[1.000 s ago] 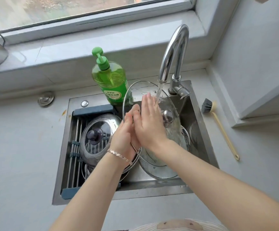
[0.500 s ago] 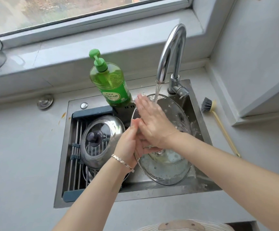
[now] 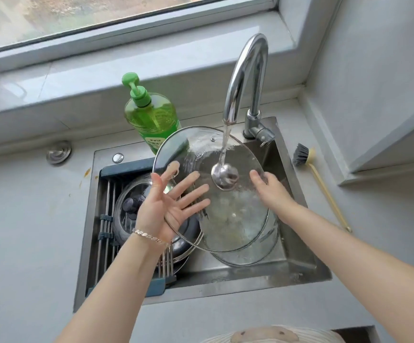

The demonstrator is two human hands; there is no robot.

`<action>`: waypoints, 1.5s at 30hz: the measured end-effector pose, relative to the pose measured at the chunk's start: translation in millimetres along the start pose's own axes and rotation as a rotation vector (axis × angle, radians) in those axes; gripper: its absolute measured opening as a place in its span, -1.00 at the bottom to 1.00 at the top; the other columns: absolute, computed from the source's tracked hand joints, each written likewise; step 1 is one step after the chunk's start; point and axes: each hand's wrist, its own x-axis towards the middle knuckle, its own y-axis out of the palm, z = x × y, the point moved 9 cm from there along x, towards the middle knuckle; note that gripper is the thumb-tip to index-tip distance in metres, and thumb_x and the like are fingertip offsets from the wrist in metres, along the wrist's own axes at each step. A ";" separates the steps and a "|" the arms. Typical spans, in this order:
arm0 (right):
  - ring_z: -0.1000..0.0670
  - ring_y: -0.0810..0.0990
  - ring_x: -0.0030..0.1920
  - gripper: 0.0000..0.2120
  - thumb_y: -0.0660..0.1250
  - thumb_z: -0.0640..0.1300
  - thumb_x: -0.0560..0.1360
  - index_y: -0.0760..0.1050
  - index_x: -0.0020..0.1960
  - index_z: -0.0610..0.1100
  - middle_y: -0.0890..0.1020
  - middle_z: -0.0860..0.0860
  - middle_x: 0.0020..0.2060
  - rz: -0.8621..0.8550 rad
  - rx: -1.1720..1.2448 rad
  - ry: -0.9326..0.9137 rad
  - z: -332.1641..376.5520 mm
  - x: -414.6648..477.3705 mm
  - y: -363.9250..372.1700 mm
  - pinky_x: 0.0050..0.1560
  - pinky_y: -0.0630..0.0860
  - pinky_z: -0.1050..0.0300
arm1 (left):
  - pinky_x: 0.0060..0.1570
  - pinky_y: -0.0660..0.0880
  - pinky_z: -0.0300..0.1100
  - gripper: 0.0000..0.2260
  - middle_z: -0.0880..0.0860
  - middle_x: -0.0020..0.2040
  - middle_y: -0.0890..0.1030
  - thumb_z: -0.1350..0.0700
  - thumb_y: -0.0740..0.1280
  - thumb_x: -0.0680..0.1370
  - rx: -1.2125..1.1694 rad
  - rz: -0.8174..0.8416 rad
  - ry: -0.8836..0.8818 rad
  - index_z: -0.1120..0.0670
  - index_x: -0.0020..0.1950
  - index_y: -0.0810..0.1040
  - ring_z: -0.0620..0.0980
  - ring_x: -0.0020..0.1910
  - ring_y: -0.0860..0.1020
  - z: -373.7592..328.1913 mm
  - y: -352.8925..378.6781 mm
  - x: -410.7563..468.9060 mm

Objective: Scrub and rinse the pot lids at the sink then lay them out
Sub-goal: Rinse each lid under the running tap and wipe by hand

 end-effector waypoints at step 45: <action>0.15 0.39 -0.72 -0.84 0.20 -0.08 0.58 0.46 -0.06 -0.15 0.38 -0.07 -0.49 -0.469 0.171 -0.142 20.9 -18.3 -109.3 -0.63 0.26 0.32 | -0.12 0.55 -0.03 -0.51 0.19 0.20 0.51 -0.20 0.00 0.60 0.211 -0.373 -0.373 0.05 0.43 0.26 0.10 0.05 0.56 81.0 -34.4 20.4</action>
